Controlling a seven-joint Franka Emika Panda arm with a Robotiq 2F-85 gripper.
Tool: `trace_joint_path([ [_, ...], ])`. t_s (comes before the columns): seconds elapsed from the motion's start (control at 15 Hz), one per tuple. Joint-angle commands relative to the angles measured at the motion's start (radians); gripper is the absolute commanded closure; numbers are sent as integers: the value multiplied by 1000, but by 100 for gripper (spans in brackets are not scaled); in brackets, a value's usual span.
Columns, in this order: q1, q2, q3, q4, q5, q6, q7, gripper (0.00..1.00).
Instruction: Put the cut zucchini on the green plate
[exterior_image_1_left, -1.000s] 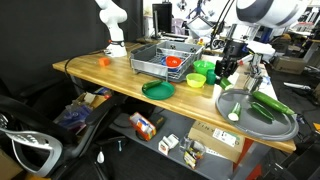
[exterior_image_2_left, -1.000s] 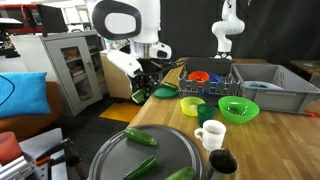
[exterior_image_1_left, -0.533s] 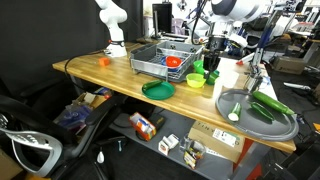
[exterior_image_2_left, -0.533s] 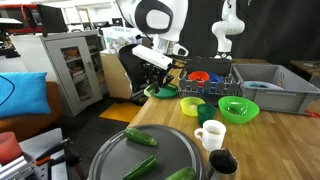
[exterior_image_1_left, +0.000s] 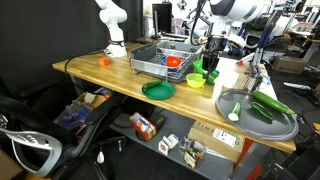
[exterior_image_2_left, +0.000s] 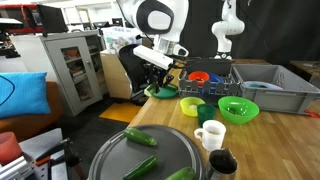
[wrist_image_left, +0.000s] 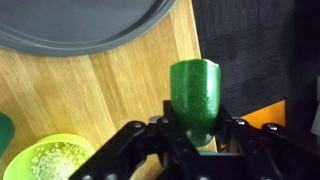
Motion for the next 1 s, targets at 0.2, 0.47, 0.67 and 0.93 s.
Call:
trace_joint_path([
  [0.2, 123, 137, -2, 262, -279, -15, 141, 83],
  [0.47, 191, 308, 7, 523, -429, -76, 104, 83],
  [0.67, 223, 432, 5, 698, -501, -129, 60, 83],
  [0.93, 245, 574, 27, 896, -526, -207, -56, 83],
])
